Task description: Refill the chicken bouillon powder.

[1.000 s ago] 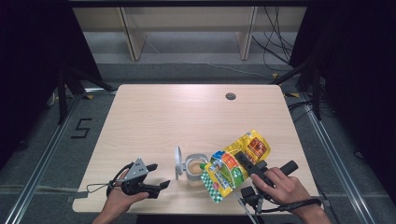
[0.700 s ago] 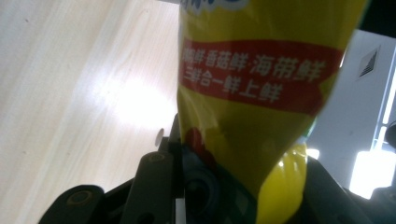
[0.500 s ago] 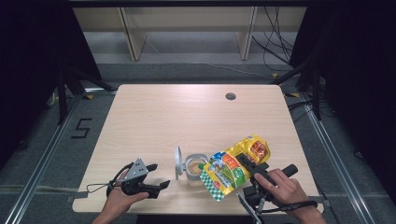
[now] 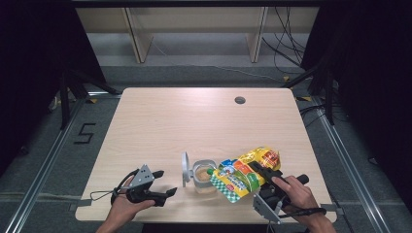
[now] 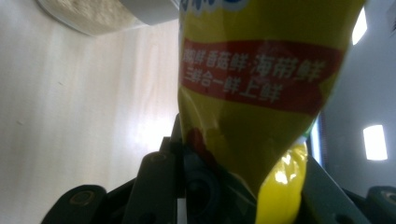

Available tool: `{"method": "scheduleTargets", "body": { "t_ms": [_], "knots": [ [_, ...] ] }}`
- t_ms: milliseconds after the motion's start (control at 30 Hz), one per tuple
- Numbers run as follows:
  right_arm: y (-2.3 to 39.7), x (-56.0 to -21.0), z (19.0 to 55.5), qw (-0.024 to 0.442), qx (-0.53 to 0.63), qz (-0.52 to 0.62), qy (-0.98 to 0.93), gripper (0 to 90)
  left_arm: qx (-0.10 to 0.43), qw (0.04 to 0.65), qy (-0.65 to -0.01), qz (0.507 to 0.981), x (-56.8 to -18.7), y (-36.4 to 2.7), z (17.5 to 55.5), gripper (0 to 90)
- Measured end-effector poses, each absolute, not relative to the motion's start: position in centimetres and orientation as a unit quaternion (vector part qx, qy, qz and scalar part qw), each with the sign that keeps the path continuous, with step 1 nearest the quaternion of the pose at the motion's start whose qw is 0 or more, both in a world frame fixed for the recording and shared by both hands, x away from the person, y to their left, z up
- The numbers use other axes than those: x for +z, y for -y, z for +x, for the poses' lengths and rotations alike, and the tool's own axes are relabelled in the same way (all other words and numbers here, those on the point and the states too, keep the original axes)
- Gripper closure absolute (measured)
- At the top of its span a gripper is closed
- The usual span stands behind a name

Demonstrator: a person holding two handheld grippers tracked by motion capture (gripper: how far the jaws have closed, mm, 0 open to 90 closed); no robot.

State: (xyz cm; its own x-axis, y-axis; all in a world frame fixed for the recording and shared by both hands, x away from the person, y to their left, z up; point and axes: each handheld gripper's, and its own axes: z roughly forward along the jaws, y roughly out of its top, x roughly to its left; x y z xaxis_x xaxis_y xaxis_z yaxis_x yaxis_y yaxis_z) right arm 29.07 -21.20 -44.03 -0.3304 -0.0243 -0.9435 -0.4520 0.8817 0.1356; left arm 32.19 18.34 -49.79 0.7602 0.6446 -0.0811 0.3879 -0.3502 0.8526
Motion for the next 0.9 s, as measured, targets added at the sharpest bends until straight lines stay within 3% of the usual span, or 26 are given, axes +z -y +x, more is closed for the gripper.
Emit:
{"method": "scheduleTargets", "body": {
  "t_ms": [900],
  "knots": [
    [22.9, -46.8, 31.3, 0.404, 0.385, -0.015, -0.830, 70.4, 0.134, 0.481, -0.321, 0.805, -49.6, -18.3, 32.0, 20.4]
  ]
}}
